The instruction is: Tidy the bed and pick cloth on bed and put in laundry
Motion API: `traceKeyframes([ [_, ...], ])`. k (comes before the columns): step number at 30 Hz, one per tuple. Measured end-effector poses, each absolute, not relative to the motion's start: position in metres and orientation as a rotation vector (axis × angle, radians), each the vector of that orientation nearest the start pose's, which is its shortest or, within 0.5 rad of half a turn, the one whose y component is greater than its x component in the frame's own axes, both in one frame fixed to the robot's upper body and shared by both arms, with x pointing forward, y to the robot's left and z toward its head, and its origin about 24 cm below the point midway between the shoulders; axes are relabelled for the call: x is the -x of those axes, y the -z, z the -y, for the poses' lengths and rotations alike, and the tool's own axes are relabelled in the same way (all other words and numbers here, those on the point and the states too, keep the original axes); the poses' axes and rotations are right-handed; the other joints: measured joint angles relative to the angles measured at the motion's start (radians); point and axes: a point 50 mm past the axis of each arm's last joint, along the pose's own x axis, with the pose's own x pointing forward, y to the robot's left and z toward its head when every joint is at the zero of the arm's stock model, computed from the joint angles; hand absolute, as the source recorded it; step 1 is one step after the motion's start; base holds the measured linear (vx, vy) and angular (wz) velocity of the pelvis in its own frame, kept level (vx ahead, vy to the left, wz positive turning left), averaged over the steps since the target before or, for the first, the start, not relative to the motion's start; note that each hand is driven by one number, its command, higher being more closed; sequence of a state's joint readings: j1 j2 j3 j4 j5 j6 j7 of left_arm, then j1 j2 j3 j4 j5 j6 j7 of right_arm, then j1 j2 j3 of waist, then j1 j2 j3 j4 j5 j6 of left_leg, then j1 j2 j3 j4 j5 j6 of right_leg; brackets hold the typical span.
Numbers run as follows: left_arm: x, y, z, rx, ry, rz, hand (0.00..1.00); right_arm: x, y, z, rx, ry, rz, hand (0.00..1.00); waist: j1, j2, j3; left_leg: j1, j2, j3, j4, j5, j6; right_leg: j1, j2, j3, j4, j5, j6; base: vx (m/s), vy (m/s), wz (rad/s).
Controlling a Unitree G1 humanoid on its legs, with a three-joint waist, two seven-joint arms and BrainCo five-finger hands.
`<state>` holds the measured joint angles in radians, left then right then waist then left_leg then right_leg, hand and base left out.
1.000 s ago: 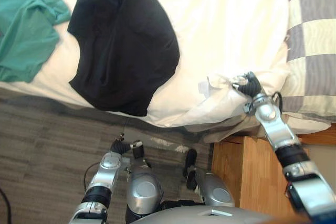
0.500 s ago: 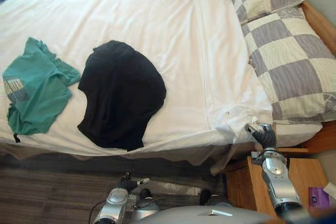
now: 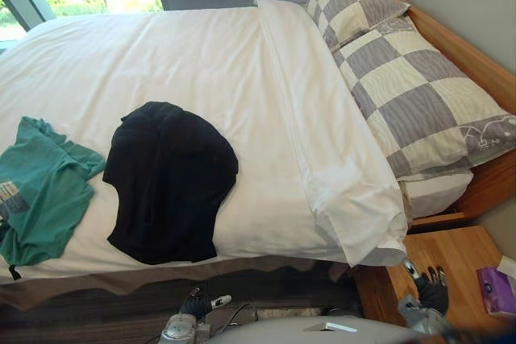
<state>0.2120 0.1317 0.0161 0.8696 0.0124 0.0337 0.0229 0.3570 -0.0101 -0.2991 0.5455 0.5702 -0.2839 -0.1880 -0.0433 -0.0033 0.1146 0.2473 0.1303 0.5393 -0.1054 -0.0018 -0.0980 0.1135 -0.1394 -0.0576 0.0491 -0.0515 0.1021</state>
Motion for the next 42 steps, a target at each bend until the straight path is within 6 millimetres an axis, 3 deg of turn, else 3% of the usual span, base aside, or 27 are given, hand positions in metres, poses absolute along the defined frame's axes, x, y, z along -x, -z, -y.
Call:
traceKeyframes([
  [5, -0.074, 0.156, -0.205, -0.052, -0.16, -1.108, 0.0, -0.072, 0.103, 0.264, -0.403, 1.009, -0.48, 0.0, 0.003, 0.006, -0.013, 0.017, 0.005, 0.011, 0.0, -0.004, -0.006, 0.011, 0.003, 0.0, 0.0, -0.004, 0.0, 0.02, -0.015, -0.03],
  [6, -0.074, 0.156, -0.205, -0.048, -0.161, -1.109, 0.0, -0.072, 0.101, 0.265, -0.398, 1.017, -0.475, 1.0, 0.004, 0.005, -0.015, 0.017, 0.007, 0.011, 0.0, -0.004, -0.006, 0.012, 0.003, 0.0, 0.0, -0.004, 0.0, -0.02, -0.032, 0.01],
  [11, -0.067, 0.157, -0.207, -0.022, -0.192, -1.136, 0.0, -0.097, 0.07, 0.277, -0.363, 1.001, -0.301, 1.0, 0.005, 0.004, -0.03, 0.018, 0.008, 0.01, 0.0, -0.005, -0.006, 0.015, -0.001, -0.005, 0.002, -0.007, 0.002, -0.03, -0.013, 0.02],
  [16, -0.062, 0.156, -0.209, -0.027, -0.198, -1.147, 0.0, -0.155, 0.002, 0.283, -0.387, 0.762, 0.049, 1.0, 0.006, -0.001, -0.033, 0.015, 0.005, -0.002, 0.0, -0.006, -0.004, 0.006, -0.003, -0.012, 0.013, -0.02, 0.002, -0.06, -0.015, 0.05],
  [18, -0.06, 0.157, -0.21, -0.033, -0.199, -1.155, 0.0, -0.168, -0.013, 0.282, -0.443, 0.673, 0.126, 1.0, 0.008, -0.003, -0.034, 0.011, 0.0, -0.01, 0.0, -0.008, -0.006, 0.002, -0.004, -0.017, 0.022, -0.027, 0.001, -0.04, -0.003, 0.11],
  [25, -0.055, 0.158, -0.207, -0.037, -0.181, -1.198, 0.0, -0.206, -0.03, 0.253, -0.721, 0.373, 0.218, 1.0, 0.009, -0.001, -0.039, -0.017, -0.007, -0.065, 0.006, 0.008, 0.007, 0.003, -0.016, -0.058, 0.04, -0.03, 0.001, 0.04, -0.012, 0.2],
  [28, -0.062, 0.158, -0.206, -0.05, -0.163, -1.184, 0.0, -0.231, -0.051, 0.236, -0.837, 0.245, 0.282, 1.0, 0.013, 0.005, -0.006, -0.037, -0.011, -0.084, 0.007, 0.014, 0.014, -0.018, -0.026, -0.065, 0.065, -0.035, 0.003, -0.03, 0.011, 0.15],
  [30, -0.075, 0.156, -0.205, -0.062, -0.154, -1.155, 0.0, -0.251, -0.076, 0.226, -0.898, 0.153, 0.366, 1.0, 0.031, 0.016, 0.022, -0.076, -0.021, -0.086, 0.007, 0.019, 0.021, -0.08, -0.043, -0.061, 0.117, -0.054, 0.008, -0.12, 0.017, 0.12],
  [32, -0.103, 0.149, -0.205, -0.062, -0.151, -1.076, 0.0, -0.28, -0.122, 0.218, -0.925, 0.034, 0.492, 1.0, 0.037, 0.019, 0.1, -0.159, -0.037, -0.095, 0.017, 0.029, 0.031, -0.188, -0.068, -0.057, 0.192, -0.074, 0.011, -0.15, 0.01, 0.25],
  [33, -0.109, 0.147, -0.206, -0.054, -0.155, -1.055, 0.0, -0.285, -0.132, 0.217, -0.931, 0.012, 0.515, 1.0, 0.037, 0.019, 0.118, -0.177, -0.039, -0.099, 0.028, 0.029, 0.032, -0.208, -0.072, -0.057, 0.203, -0.075, 0.01, -0.15, -0.018, 0.28],
  [34, -0.126, 0.141, -0.204, -0.038, -0.154, -1.001, 0.0, -0.297, -0.161, 0.213, -0.935, -0.042, 0.584, 1.0, 0.04, 0.022, 0.172, -0.23, -0.039, -0.112, 0.06, 0.031, 0.036, -0.253, -0.079, -0.057, 0.228, -0.075, 0.01, -0.14, -0.027, 0.25],
  [36, -0.143, 0.134, -0.202, -0.015, -0.155, -0.937, 0.0, -0.305, -0.187, 0.209, -0.935, -0.088, 0.642, 1.0, 0.054, 0.024, 0.222, -0.285, -0.035, -0.114, 0.09, 0.033, 0.038, -0.306, -0.084, -0.057, 0.251, -0.074, 0.008, -0.1, -0.041, 0.21],
  [37, -0.155, 0.13, -0.195, -0.001, -0.144, -0.897, 0.0, -0.309, -0.199, 0.208, -0.942, -0.095, 0.664, 1.0, 0.062, 0.025, 0.241, -0.329, -0.03, -0.118, 0.112, 0.034, 0.042, -0.34, -0.084, -0.058, 0.264, -0.071, 0.007, -0.03, -0.038, 0.17],
  [42, -0.197, 0.111, -0.172, 0.048, -0.089, -0.752, 0.0, -0.313, -0.221, 0.203, -1.006, -0.109, 0.713, 1.0, 0.066, 0.023, 0.297, -0.466, -0.007, -0.136, 0.213, 0.014, 0.059, -0.438, -0.085, -0.065, 0.296, -0.069, 0.004, 0.06, -0.035, 0.17],
])
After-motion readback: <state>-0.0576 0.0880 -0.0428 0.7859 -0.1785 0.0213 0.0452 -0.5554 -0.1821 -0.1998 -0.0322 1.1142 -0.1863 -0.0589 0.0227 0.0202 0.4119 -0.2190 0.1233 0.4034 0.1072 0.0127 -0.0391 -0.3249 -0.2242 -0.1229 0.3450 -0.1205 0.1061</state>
